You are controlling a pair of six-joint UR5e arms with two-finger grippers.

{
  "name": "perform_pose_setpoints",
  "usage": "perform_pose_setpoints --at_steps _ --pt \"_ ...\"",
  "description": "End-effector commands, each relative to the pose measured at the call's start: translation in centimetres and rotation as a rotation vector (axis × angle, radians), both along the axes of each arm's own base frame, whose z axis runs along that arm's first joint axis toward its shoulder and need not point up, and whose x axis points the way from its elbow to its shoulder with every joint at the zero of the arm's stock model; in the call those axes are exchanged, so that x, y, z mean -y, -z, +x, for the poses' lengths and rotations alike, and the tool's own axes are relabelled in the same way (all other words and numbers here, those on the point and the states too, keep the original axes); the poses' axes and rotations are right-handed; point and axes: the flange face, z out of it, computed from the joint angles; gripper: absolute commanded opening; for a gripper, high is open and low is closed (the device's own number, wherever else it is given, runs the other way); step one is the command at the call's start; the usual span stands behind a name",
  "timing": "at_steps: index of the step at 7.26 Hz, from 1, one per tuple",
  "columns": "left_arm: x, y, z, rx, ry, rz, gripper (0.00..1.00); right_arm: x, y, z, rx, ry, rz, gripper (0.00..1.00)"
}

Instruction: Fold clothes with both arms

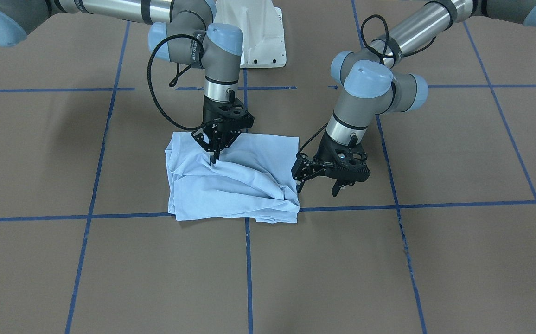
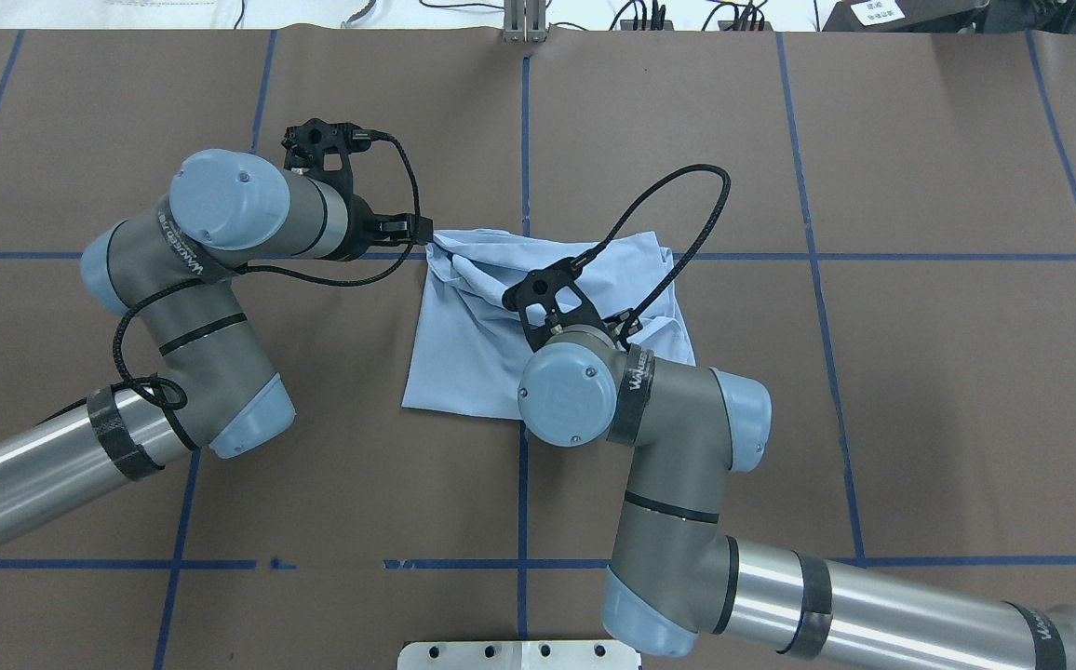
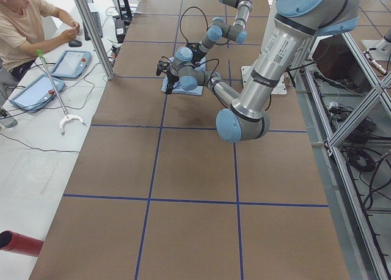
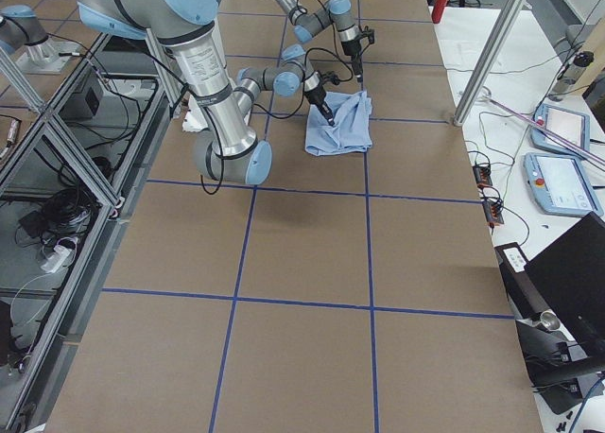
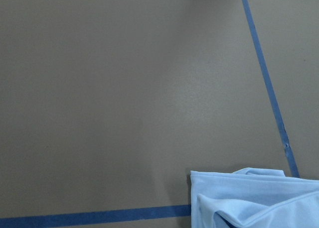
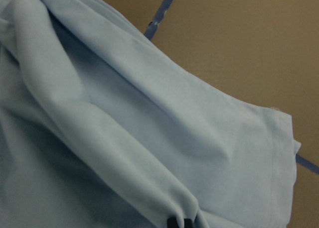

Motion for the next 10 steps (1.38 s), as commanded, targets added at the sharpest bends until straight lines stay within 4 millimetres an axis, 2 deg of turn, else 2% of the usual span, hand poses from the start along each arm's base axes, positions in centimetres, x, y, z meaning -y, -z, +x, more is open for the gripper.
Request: perform_pose_setpoints --at_steps 1,2,3,4,6,7,8,9,10 --pt "0.0 0.0 0.0 0.0 0.0 0.0 1.0 4.7 -1.0 1.2 -0.036 -0.062 -0.009 0.0" --pt "0.0 0.0 0.0 -0.001 0.001 0.001 1.0 7.5 -0.6 0.8 -0.059 -0.1 -0.011 0.0" --pt "0.0 0.1 0.0 -0.004 0.001 0.004 1.0 9.7 -0.6 1.3 -0.077 -0.124 -0.012 0.0" --pt "0.0 0.1 0.0 -0.005 0.0 0.004 1.0 11.3 -0.7 1.6 -0.089 -0.138 -0.013 0.0" --pt "0.0 0.1 0.0 -0.005 0.0 0.004 1.0 13.5 -3.4 0.8 -0.082 -0.157 -0.007 0.0" --pt "0.0 0.0 0.0 -0.003 0.001 0.003 1.0 13.8 -3.5 1.0 -0.08 -0.164 -0.009 0.22" --pt "0.0 0.1 0.0 -0.004 0.001 0.004 1.0 14.1 -3.1 1.2 -0.068 -0.174 -0.008 0.99" --pt "-0.2 0.0 0.4 0.001 -0.002 -0.008 1.0 16.2 0.1 2.7 -0.014 -0.181 -0.021 1.0" --pt "-0.4 0.3 1.3 -0.006 0.004 -0.038 1.0 18.7 2.4 5.7 0.08 -0.139 -0.103 1.0"
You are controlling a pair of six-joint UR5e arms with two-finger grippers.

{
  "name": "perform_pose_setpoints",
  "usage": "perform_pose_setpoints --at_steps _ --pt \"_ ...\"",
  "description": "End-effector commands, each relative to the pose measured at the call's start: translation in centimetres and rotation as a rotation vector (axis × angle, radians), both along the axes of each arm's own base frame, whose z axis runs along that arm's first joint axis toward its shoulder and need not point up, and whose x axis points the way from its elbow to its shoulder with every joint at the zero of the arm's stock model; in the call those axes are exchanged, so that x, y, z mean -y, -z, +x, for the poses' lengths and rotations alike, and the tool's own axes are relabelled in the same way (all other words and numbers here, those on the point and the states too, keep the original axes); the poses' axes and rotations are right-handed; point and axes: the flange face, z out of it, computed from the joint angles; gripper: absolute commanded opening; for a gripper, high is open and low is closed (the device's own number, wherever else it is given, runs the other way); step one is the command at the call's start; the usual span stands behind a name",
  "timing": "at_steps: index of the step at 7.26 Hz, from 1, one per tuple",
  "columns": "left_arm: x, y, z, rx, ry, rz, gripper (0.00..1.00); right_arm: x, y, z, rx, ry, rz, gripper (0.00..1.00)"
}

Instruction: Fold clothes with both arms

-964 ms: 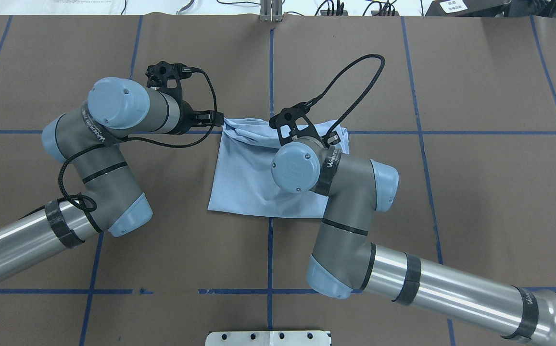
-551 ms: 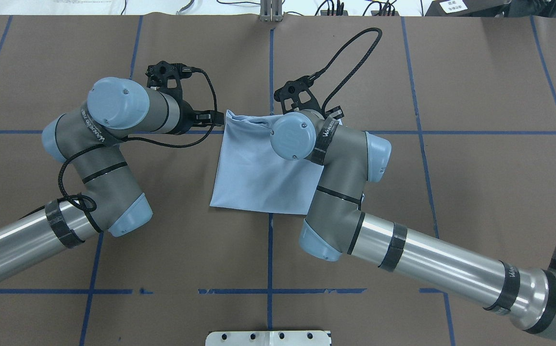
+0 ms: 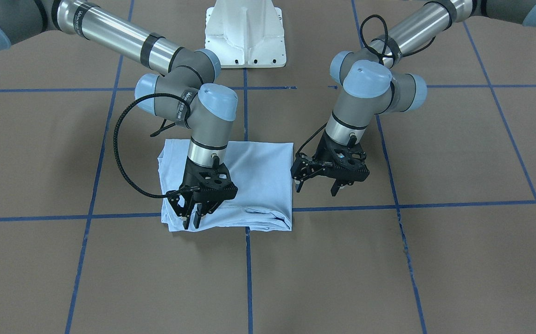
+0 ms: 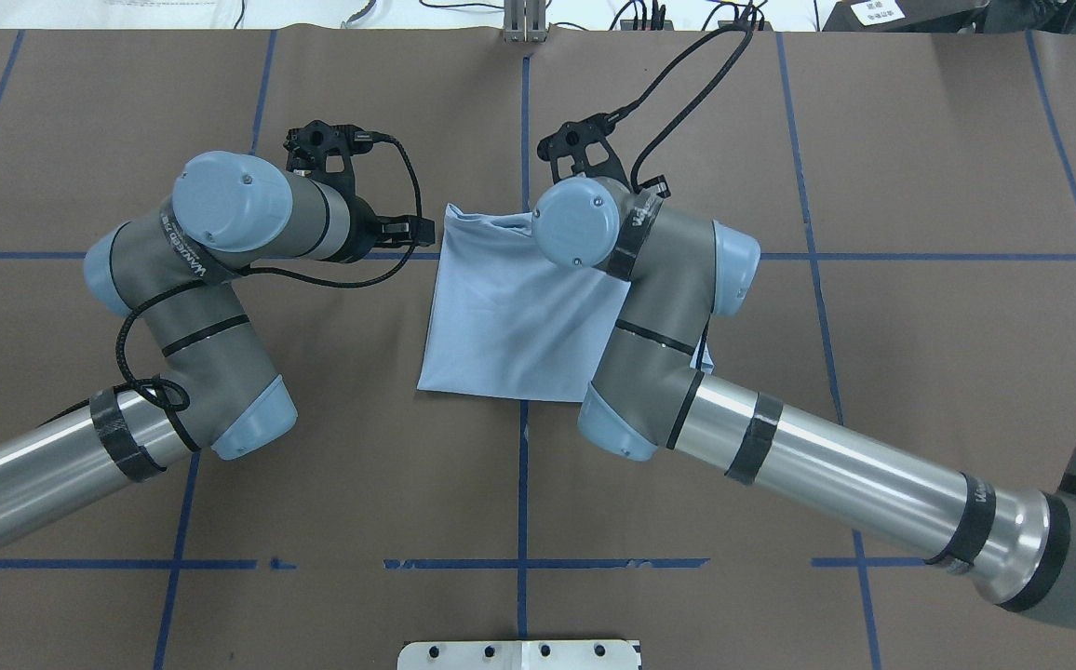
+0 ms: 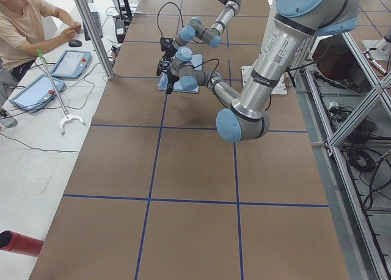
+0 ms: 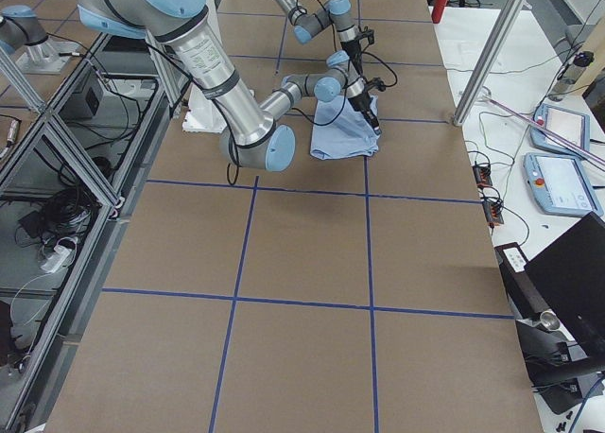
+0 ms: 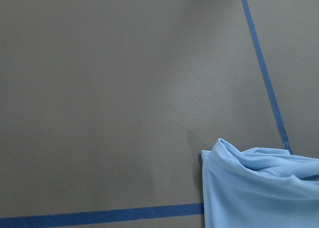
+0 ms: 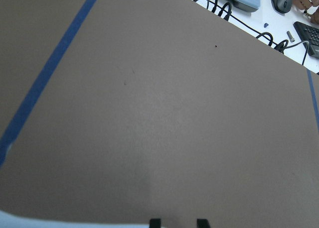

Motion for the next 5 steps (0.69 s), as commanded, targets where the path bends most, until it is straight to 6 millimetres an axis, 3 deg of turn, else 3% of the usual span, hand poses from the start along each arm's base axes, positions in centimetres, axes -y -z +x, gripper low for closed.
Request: perform_pose_setpoints --at_steps 1,2,3,5 --pt "0.4 1.2 1.8 -0.01 0.01 -0.038 1.0 4.4 4.6 6.5 0.19 0.065 -0.104 1.0" --pt "0.8 2.6 5.0 -0.001 0.005 -0.072 1.0 5.7 5.2 9.6 0.244 0.097 -0.138 1.0" --pt "1.3 3.3 6.5 -0.006 0.012 -0.094 1.0 6.1 5.5 10.5 0.256 0.107 -0.144 1.0" --pt "0.1 4.0 8.7 -0.004 -0.013 -0.092 1.0 6.0 5.4 10.6 0.259 0.108 -0.141 1.0"
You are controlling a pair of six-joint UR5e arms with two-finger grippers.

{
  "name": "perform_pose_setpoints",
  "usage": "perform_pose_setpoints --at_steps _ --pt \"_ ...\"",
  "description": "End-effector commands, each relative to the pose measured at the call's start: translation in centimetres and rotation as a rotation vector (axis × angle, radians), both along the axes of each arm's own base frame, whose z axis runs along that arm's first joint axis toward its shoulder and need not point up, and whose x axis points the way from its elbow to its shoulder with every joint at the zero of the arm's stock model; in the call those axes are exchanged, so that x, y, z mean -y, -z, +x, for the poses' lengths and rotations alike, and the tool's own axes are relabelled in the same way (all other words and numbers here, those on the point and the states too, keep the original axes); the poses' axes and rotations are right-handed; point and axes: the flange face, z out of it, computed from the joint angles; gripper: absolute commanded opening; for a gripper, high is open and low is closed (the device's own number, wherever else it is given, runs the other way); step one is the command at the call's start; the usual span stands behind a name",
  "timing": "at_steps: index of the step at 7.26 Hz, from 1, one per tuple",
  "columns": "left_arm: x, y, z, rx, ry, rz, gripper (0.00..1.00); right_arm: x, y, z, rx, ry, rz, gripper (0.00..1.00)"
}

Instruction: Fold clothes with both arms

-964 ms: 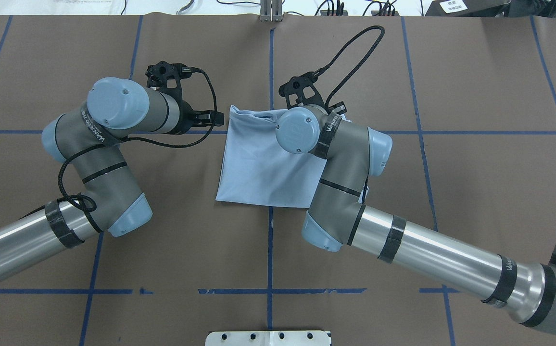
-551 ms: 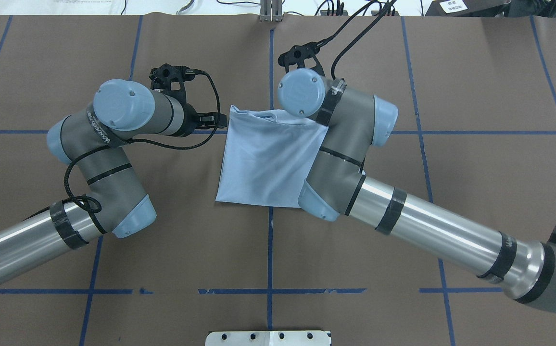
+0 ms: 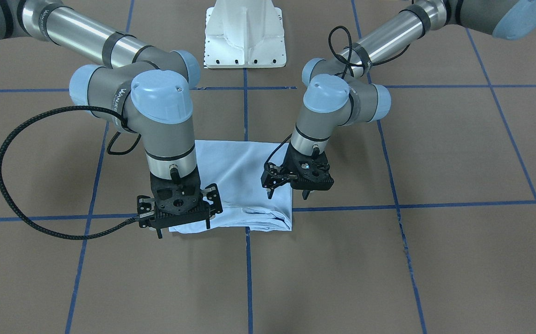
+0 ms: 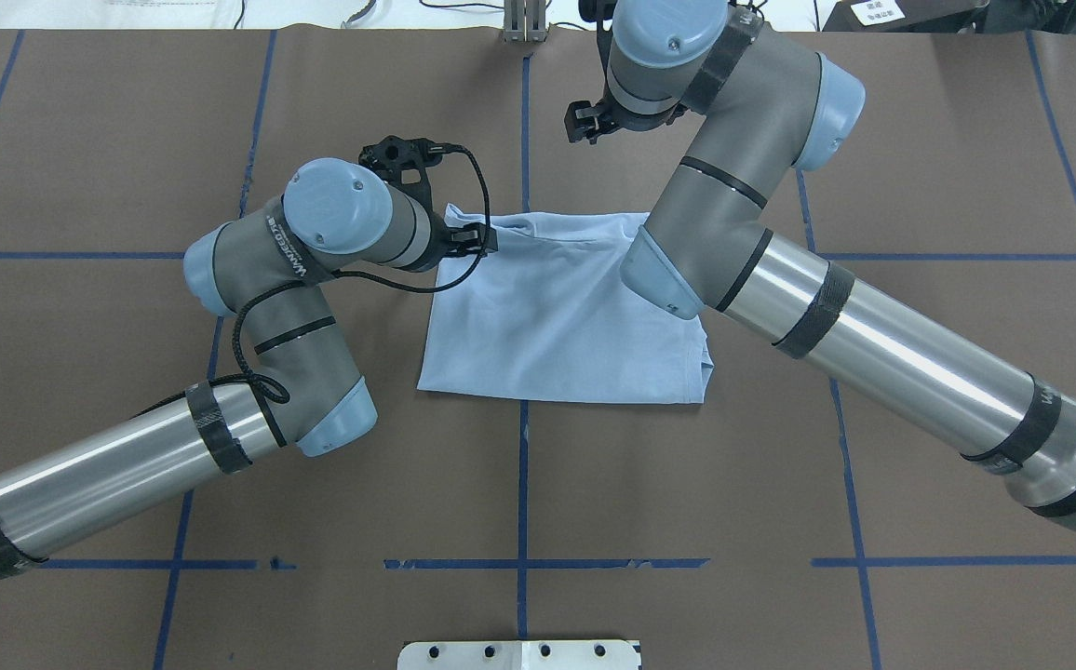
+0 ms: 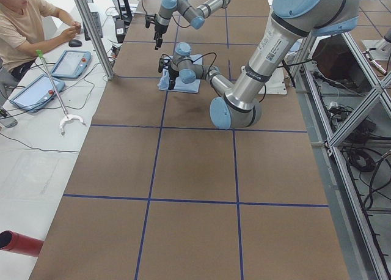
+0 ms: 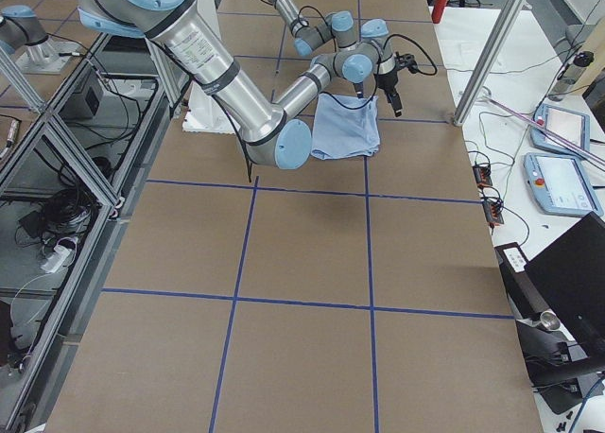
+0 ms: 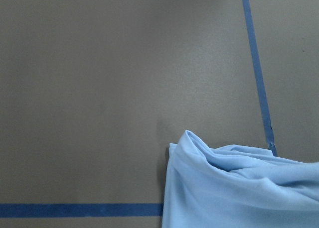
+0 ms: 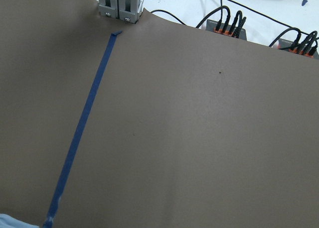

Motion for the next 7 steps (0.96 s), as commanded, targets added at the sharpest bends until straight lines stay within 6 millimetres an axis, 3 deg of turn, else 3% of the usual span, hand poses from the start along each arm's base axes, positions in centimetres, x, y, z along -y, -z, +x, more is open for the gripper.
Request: perform_pose_setpoints --at_steps 1,2,5,7 --pt "-0.3 1.3 1.3 -0.02 0.0 -0.011 0.96 0.1 -0.2 0.3 0.005 0.003 -0.003 1.0" --pt "-0.3 1.8 0.9 -0.085 0.041 -0.051 0.43 0.1 -0.5 0.3 0.002 0.003 -0.006 1.0" --pt "2.6 2.0 -2.0 -0.117 0.102 -0.052 0.43 0.0 -0.4 0.3 0.008 0.004 0.0 1.0" --pt "3.4 1.8 -2.6 -0.113 0.117 -0.058 0.46 0.0 -0.4 0.2 0.006 0.003 -0.001 1.0"
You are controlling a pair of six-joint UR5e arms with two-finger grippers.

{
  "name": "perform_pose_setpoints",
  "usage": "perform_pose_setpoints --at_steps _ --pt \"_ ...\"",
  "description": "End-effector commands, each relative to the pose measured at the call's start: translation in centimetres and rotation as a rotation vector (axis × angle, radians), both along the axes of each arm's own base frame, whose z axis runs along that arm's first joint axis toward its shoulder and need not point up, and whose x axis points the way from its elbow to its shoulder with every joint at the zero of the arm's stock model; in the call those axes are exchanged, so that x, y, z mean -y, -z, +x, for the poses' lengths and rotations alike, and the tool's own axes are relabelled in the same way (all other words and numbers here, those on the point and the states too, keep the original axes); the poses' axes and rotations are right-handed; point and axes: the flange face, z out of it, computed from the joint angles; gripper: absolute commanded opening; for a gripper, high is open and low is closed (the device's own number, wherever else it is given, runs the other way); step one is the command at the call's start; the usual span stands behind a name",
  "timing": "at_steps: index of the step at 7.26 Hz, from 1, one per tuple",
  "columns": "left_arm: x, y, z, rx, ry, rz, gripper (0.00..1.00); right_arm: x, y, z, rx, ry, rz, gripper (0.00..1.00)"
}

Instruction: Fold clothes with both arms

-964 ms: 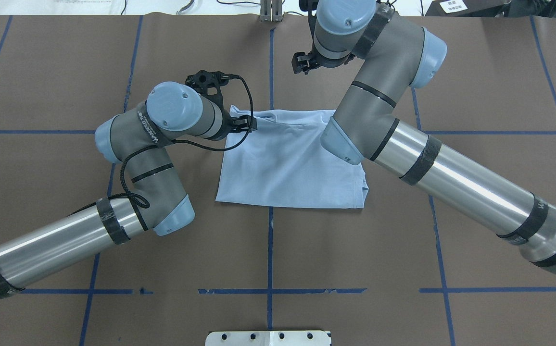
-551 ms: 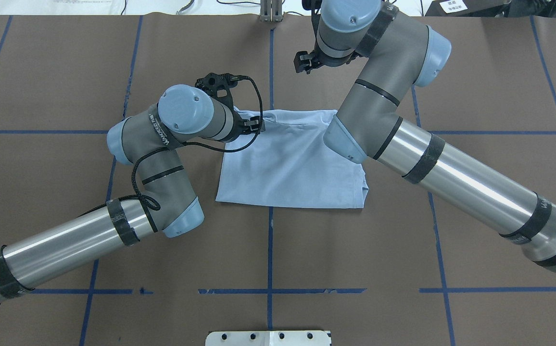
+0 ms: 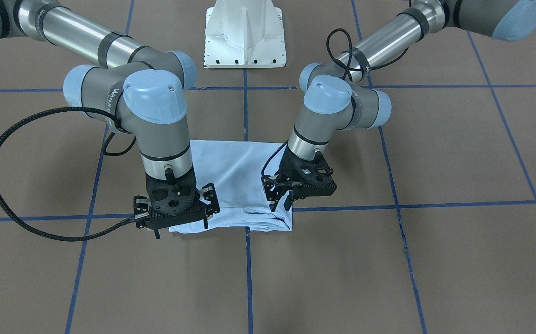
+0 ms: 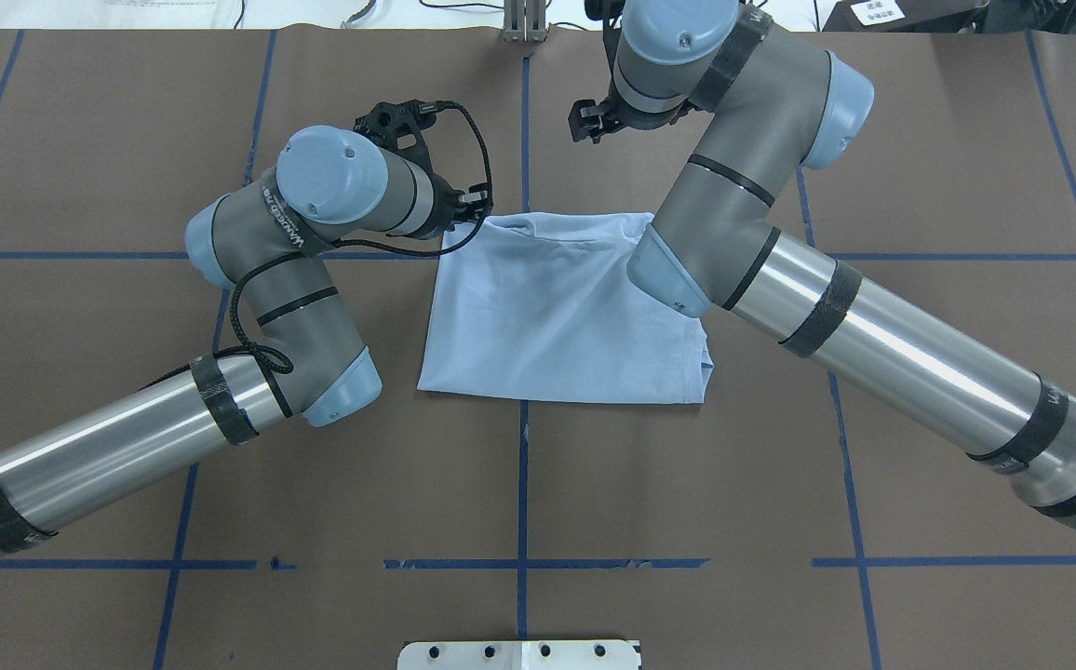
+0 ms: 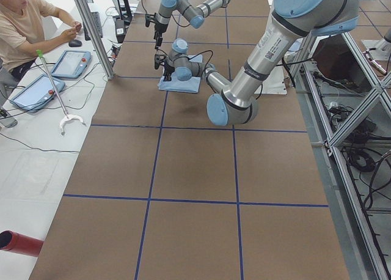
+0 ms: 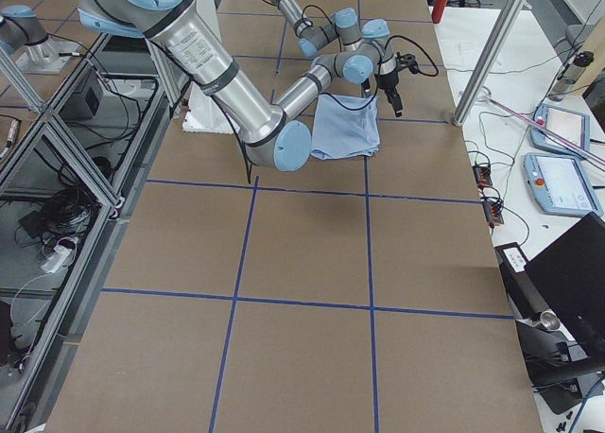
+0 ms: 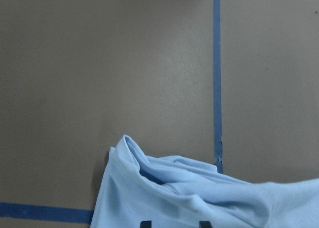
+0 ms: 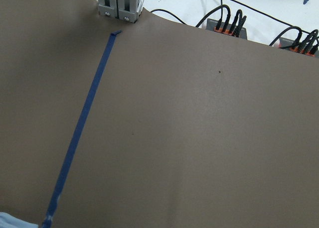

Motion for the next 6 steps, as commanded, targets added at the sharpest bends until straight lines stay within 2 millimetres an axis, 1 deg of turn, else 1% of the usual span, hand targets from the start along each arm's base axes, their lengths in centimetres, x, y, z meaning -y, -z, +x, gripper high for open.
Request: perform_pose_setpoints --at_steps 1,2,3,5,6 --pt "0.9 0.0 -0.1 -0.007 0.023 -0.029 0.46 0.0 -0.2 0.0 -0.003 0.001 -0.001 1.0" --pt "1.7 0.8 1.2 -0.001 0.024 -0.041 0.46 0.0 -0.2 0.0 -0.003 0.001 -0.001 1.0" --pt "2.4 0.3 2.0 0.016 0.024 -0.052 0.46 0.0 -0.3 0.0 -0.004 0.001 -0.002 1.0" --pt "2.2 -0.6 2.1 0.034 0.013 -0.055 0.46 0.0 -0.4 0.0 -0.004 0.001 -0.002 1.0" --pt "1.9 -1.1 1.8 0.037 0.007 -0.055 0.46 0.0 -0.2 0.0 -0.003 0.001 -0.001 1.0"
